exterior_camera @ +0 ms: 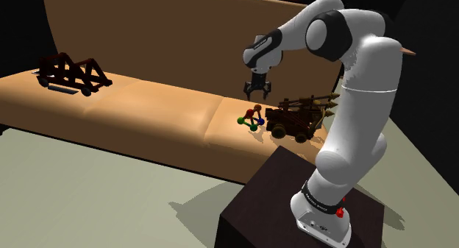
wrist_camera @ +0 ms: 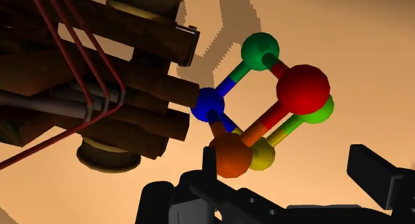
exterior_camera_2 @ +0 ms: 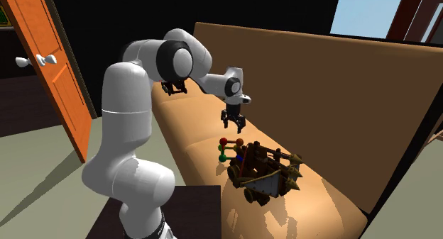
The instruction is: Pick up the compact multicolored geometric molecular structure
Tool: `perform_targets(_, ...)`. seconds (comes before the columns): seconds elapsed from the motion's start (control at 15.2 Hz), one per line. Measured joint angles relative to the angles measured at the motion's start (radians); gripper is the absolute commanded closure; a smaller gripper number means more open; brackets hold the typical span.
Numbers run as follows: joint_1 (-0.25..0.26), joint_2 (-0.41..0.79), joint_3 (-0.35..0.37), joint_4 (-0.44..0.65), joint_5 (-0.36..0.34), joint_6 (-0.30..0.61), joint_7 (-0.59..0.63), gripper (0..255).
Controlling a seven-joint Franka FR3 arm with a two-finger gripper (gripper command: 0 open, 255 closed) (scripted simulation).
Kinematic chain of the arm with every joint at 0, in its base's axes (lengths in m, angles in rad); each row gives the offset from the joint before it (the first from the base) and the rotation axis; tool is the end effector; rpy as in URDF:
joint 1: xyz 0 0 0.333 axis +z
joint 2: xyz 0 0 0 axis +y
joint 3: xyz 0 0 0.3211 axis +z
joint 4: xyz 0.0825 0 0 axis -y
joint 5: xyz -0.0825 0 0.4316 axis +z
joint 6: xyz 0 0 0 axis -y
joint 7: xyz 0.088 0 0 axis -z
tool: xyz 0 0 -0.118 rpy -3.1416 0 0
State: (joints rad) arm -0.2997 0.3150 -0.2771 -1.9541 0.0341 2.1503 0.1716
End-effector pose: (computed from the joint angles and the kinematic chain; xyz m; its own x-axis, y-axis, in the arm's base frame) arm 0.5357 -0.3422 0.2781 0.7190 -0.6886 -0.0941 -0.6845 -0.7251 0.0756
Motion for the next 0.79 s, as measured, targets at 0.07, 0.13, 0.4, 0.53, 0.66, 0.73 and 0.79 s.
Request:
perform_targets(0.07, -0.008, 0.029, -0.003, 0.017, 0.008, 0.003, 0.002, 0)
perform_targets(0.13, -0.018, 0.060, -0.006, 0.036, 0.017, 0.008, 0.003, 0)
perform_targets(0.4, -0.054, 0.160, -0.013, 0.112, 0.044, 0.010, -0.002, 0)
perform_targets(0.53, -0.059, 0.181, -0.011, 0.110, 0.050, 0.031, -0.004, 0)
perform_targets(0.66, -0.061, 0.200, -0.007, 0.110, 0.055, 0.049, -0.005, 0)
perform_targets(0.73, -0.062, 0.208, -0.006, 0.109, 0.058, 0.057, -0.005, 0)
perform_targets(0.79, -0.063, 0.219, -0.003, 0.113, 0.061, 0.064, -0.005, 0)
